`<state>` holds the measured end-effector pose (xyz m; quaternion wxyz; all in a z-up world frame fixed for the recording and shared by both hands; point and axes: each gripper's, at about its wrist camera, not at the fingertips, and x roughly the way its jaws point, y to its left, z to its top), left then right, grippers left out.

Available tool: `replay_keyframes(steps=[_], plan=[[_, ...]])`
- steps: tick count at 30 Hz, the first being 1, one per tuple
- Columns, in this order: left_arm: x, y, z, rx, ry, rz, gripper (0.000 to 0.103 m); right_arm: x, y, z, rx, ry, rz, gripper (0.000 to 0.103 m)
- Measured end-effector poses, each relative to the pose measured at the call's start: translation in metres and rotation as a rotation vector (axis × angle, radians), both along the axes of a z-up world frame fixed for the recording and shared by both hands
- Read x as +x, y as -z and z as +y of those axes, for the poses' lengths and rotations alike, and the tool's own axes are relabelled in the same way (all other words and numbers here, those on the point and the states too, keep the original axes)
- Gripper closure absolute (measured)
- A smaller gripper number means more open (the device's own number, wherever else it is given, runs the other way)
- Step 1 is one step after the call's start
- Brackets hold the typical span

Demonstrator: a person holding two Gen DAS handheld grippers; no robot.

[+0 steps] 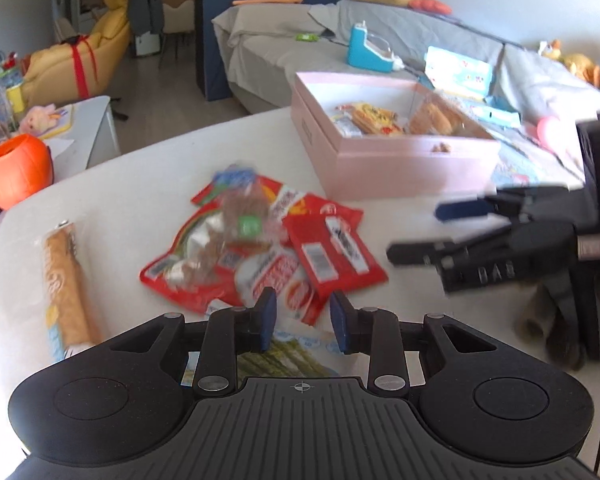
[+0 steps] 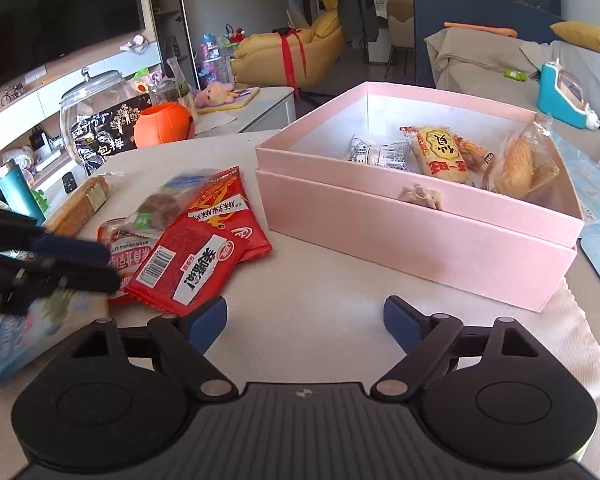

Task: Organize snacks

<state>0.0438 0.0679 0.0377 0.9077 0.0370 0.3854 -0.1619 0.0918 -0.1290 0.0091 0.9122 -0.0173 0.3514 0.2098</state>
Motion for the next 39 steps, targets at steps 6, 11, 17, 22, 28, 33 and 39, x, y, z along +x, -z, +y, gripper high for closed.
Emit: replay_keyframes(steps=[6,11,17,22,28,33,39], plan=[[-0.019,0.004,0.012,0.006,-0.038,0.019,0.069,0.01,-0.008,0.019,0.059,-0.027,0.046,0.016],[-0.023,0.001,0.029,-0.073,-0.094,0.025,0.069,0.019,-0.017,0.059,0.033,-0.096,0.027,0.016],[-0.032,-0.013,0.046,-0.127,-0.178,-0.011,0.069,0.013,-0.014,0.065,-0.017,-0.159,0.034,0.046],[-0.053,-0.022,0.045,-0.091,-0.124,0.008,0.069,-0.005,-0.011,0.042,-0.109,-0.134,-0.024,0.052],[-0.087,-0.017,0.039,0.073,-0.041,0.055,0.069,-0.006,-0.001,0.008,-0.069,-0.063,-0.034,0.036],[-0.098,-0.006,0.03,0.183,0.021,0.085,0.066,-0.006,0.0,0.008,-0.069,-0.065,-0.034,0.027],[-0.075,-0.002,0.03,0.205,-0.035,0.033,0.064,-0.006,0.001,0.006,-0.069,-0.043,-0.028,0.021]])
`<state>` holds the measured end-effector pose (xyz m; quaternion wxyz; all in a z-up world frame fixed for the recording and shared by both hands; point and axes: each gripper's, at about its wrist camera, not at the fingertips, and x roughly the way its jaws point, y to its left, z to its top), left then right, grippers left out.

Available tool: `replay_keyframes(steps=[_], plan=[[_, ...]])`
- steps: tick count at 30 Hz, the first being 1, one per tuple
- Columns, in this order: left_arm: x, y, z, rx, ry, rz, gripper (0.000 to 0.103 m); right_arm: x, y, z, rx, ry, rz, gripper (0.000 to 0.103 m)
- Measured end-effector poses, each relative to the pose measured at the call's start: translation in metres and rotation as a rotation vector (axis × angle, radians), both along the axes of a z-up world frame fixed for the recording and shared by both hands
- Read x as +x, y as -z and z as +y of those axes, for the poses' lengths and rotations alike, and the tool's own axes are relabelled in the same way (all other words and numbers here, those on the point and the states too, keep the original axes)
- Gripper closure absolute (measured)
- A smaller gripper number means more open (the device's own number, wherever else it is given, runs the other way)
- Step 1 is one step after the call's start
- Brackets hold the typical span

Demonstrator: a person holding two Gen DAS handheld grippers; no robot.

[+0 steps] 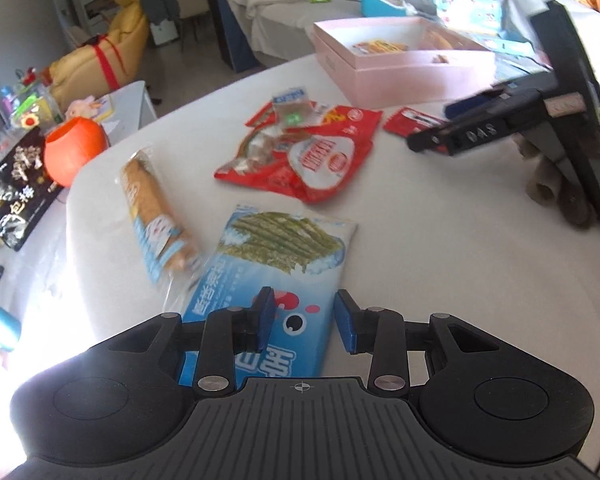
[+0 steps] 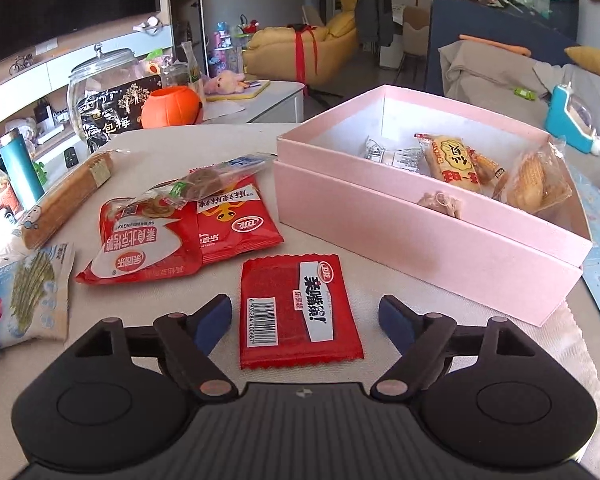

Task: Organize snacks

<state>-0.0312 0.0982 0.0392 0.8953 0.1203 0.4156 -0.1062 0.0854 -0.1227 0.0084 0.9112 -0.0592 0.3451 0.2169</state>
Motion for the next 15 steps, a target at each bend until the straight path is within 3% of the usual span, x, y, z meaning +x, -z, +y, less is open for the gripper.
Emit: replay_keyframes(steps=[6,8,10,13,15], plan=[[0.042,0.009,0.001,0.019,-0.06,-0.084,0.056,0.0,0.001,-0.001,0.001,0.005,0.001,0.02],[0.057,0.006,0.001,0.002,-0.083,-0.079,0.06,0.0,0.0,-0.001,0.002,0.005,0.001,0.02],[0.071,-0.005,0.004,-0.109,-0.099,-0.08,0.061,-0.001,0.001,-0.001,0.002,0.007,0.001,0.019],[0.09,-0.026,0.003,-0.253,-0.123,-0.144,0.061,-0.001,0.001,-0.002,0.005,0.013,0.002,0.018],[0.109,-0.034,-0.005,-0.301,-0.101,-0.173,0.061,0.0,0.001,-0.002,0.006,0.011,0.004,0.018]])
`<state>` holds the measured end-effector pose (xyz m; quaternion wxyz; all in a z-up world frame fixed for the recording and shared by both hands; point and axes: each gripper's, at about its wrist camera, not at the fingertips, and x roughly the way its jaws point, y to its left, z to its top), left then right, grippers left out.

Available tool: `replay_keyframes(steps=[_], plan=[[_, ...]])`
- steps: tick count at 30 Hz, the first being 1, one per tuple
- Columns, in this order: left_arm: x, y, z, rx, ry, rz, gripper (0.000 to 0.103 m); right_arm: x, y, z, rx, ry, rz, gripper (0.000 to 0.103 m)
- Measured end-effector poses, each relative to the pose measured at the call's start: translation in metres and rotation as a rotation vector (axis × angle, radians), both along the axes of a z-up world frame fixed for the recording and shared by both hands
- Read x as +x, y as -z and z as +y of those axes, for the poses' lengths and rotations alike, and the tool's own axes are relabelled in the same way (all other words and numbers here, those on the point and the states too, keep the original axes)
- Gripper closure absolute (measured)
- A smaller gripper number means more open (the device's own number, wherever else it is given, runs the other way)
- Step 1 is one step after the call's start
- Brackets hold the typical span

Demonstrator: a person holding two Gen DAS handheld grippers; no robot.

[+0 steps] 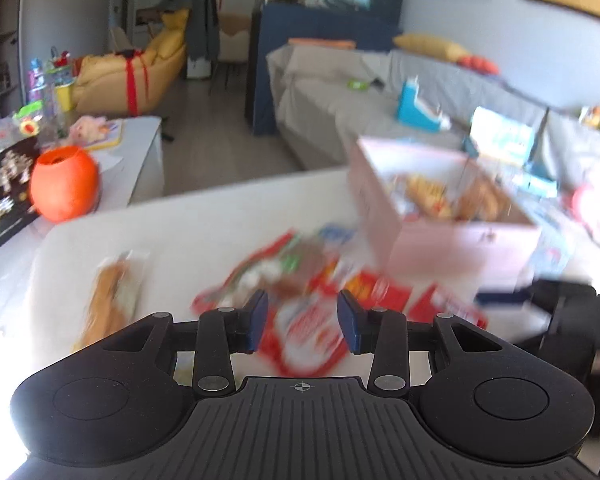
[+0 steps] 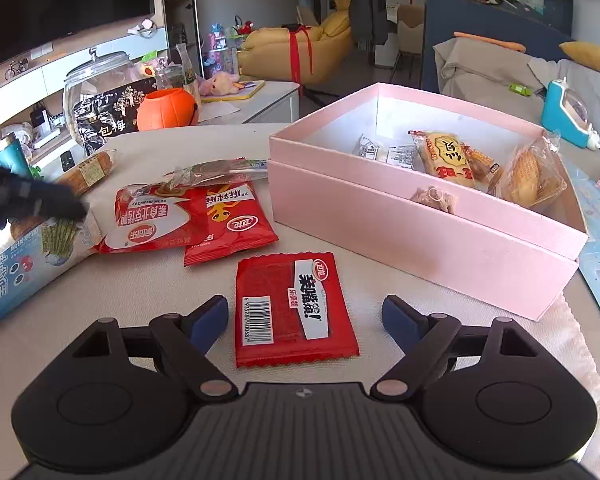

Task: Organize snacks

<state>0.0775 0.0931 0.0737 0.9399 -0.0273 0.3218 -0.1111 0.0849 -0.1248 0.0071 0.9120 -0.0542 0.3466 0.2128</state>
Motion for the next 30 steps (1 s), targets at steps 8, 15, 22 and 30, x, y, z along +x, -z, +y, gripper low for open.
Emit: replay_keyframes(steps=[8,15,22,30], plan=[[0.107,0.033,-0.035,0.169,0.05,0.132,0.06,0.0,0.0,-0.001,0.015,-0.002,0.004,0.017],[0.107,0.04,-0.033,0.117,0.181,0.186,0.057,0.0,-0.001,-0.003,0.03,-0.014,0.013,0.013],[0.08,0.041,-0.046,0.169,0.161,0.15,0.059,0.002,0.0,-0.005,0.038,-0.015,0.014,0.013],[-0.027,0.034,-0.044,0.153,0.024,0.078,0.059,0.002,0.0,-0.006,0.049,-0.019,0.017,0.012]])
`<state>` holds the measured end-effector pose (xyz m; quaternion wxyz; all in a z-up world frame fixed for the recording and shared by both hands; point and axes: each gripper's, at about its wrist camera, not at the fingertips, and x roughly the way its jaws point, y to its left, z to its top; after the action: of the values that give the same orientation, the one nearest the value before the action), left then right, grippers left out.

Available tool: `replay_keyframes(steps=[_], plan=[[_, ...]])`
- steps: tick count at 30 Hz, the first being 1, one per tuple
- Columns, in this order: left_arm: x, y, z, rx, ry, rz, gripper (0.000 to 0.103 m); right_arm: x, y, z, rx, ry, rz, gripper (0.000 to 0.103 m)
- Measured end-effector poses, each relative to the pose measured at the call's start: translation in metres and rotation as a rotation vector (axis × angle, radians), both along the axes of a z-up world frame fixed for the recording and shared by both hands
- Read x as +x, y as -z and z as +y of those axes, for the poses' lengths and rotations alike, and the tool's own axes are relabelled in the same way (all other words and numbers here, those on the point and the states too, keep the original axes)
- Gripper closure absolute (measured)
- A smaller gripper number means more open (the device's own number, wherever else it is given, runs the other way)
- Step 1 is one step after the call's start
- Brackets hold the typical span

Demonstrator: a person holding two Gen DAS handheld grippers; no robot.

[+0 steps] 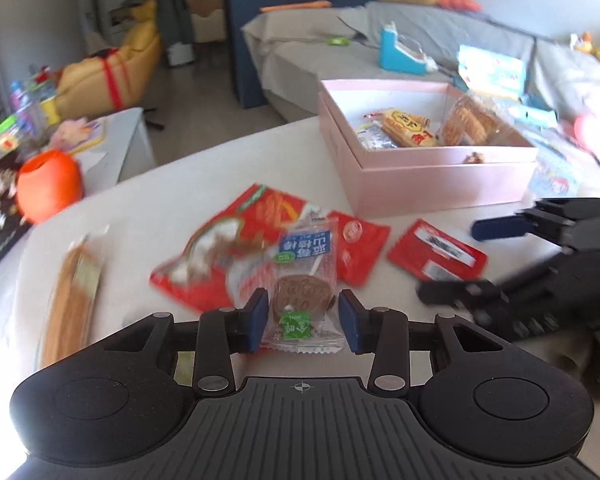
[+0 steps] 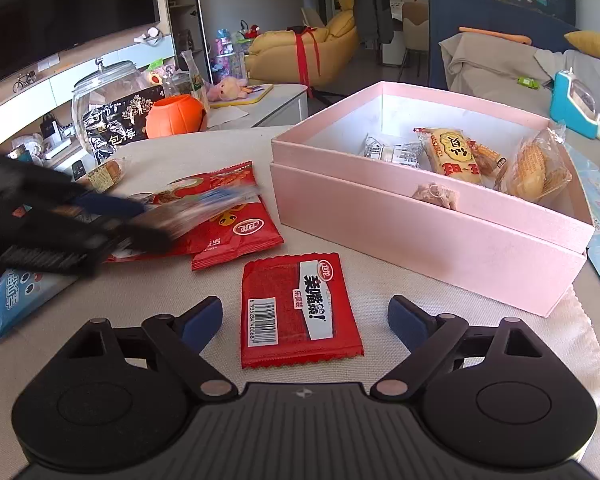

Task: Organize snacks
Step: 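Grasp the clear packet with brown cake with left gripper while right grasps flat red packet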

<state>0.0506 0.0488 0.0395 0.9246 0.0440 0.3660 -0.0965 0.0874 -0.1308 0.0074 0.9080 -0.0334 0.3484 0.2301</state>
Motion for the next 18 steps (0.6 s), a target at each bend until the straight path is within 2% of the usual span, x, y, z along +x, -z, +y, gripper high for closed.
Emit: replay_keyframes(steps=[4,6,7,9,12,18], plan=[[-0.04,0.011,0.009,-0.031,-0.061,0.026,0.059,-0.001,0.0,0.004,-0.031,-0.013,-0.001,0.01],[-0.047,0.018,0.007,-0.061,-0.031,0.066,0.059,0.0,0.001,0.008,-0.052,-0.038,0.009,0.005],[-0.049,0.018,0.006,-0.065,-0.015,0.059,0.057,0.0,0.002,0.011,-0.067,-0.053,0.014,0.0],[-0.05,0.019,0.004,-0.068,0.006,0.052,0.057,0.001,0.002,0.016,-0.1,-0.072,0.014,0.0],[-0.043,0.023,0.002,-0.091,0.007,0.043,0.056,0.002,0.001,0.013,-0.095,-0.085,0.025,0.0],[-0.038,0.028,-0.004,-0.081,0.02,0.001,0.056,0.002,0.0,0.01,-0.077,-0.091,0.03,0.0]])
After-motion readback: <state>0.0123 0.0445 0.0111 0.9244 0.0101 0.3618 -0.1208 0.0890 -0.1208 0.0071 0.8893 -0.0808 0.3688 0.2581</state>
